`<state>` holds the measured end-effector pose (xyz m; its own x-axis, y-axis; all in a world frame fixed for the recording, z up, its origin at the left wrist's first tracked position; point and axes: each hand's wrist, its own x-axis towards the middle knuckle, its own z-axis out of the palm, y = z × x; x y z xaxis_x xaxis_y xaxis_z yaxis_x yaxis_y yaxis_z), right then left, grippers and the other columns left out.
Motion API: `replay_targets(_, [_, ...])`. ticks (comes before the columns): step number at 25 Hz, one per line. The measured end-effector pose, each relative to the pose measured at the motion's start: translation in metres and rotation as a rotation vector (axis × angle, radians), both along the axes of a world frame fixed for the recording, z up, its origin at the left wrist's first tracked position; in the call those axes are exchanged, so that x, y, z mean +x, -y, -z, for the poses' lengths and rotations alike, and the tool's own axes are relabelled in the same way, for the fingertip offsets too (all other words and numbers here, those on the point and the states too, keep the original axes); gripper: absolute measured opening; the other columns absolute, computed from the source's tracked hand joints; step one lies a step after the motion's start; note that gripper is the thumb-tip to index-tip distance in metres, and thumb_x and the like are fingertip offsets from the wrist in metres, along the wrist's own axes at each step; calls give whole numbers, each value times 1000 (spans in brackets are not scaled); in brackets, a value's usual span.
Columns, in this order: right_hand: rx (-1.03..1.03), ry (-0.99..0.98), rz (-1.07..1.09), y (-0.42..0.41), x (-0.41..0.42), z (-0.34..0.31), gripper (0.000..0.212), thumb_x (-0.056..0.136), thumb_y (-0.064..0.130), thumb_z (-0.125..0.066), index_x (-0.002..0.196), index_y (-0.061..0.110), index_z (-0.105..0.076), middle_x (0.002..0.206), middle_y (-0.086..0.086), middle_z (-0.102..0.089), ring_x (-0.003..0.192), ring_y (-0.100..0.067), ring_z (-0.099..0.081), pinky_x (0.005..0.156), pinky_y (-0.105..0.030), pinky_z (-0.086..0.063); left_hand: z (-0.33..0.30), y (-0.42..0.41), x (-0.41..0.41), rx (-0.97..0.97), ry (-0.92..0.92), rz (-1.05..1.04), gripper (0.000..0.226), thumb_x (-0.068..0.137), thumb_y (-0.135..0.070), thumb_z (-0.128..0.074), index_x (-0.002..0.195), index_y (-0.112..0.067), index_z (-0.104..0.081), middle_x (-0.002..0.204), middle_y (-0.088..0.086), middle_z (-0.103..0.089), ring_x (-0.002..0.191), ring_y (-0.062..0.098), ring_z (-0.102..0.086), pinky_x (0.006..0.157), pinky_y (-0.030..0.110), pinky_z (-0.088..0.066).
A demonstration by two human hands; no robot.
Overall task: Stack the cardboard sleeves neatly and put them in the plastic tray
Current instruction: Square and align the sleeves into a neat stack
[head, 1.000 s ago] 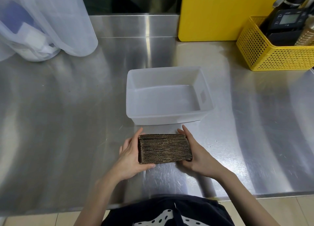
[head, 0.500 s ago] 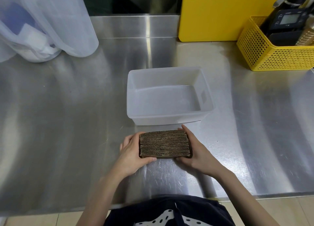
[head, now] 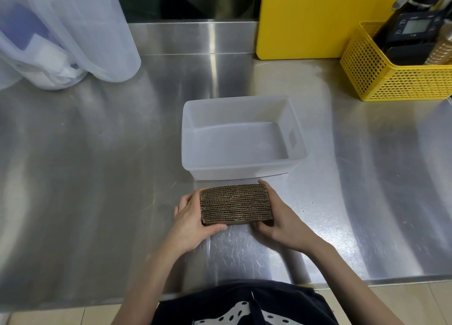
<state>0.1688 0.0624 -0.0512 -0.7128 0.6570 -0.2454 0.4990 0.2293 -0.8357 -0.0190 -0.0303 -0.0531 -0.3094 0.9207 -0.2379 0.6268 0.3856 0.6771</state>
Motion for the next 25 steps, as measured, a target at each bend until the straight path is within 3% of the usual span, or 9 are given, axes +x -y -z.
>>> replay_targets(3, [49, -42, 8, -1, 0, -9, 65, 75, 4, -61, 110, 49, -28, 107, -3, -58, 87, -9, -56, 75, -5, -39, -1, 1, -5, -34, 14, 36, 85, 65, -36, -74, 133, -21, -25, 138, 1, -37, 131, 16, -20, 111, 35, -15])
replay_targets(7, [40, -41, 15, -1, -2, -14, 60, 75, 4, -61, 103, 48, -33, 107, -10, -60, 88, -26, -57, 73, -17, -44, -4, 3, -14, -59, 50, 62, 84, 67, -35, -73, 135, -29, -24, 133, -1, -38, 125, 10, -22, 109, 34, -18])
replay_targets(12, [36, -19, 45, -2, -2, -12, 61, 73, 5, -63, 117, 36, -35, 108, -4, -61, 89, -5, -56, 72, -1, -39, -5, 4, -17, 25, 17, 53, 71, 68, -37, -71, 129, -29, -36, 123, -10, -47, 109, 2, -26, 88, 21, -17])
replay_targets(14, [29, -4, 55, -4, -2, -12, 62, 73, 5, -64, 124, 27, -36, 108, 1, -60, 91, 7, -54, 74, 1, -37, -5, 2, -16, 38, 4, 41, 70, 68, -37, -71, 128, -29, -38, 115, -16, -46, 108, 3, -27, 85, 21, -16])
replay_targets(17, [21, -6, 44, -4, -3, -12, 61, 73, 4, -64, 117, 34, -34, 106, 6, -57, 90, 20, -50, 75, 4, -34, -6, 1, -15, 18, -2, 32, 70, 67, -36, -72, 129, -29, -38, 110, -17, -43, 106, 3, -28, 86, 22, -17])
replay_targets(21, [16, 3, 47, -4, -2, -12, 62, 73, 3, -64, 118, 34, -35, 107, 7, -57, 91, 22, -49, 75, 4, -33, -6, 1, -16, -16, 6, 41, 74, 64, -45, -71, 129, -30, -38, 110, -17, -44, 105, 2, -28, 85, 23, -17])
replay_targets(23, [2, 18, 53, -4, 0, -10, 62, 72, 4, -65, 123, 28, -38, 108, 7, -58, 91, 22, -49, 75, 4, -34, -8, 2, -15, -24, -9, 64, 84, 53, -63, -59, 128, -31, -39, 110, -19, -44, 104, 2, -29, 83, 21, -16])
replay_targets(25, [-27, 29, 54, -4, 2, -10, 65, 71, 5, -66, 127, 23, -38, 111, 9, -59, 93, 20, -51, 77, 3, -35, -11, 3, -15, -17, -7, 80, 88, 47, -69, -47, 127, -31, -40, 109, -19, -43, 104, 1, -28, 83, 20, -14])
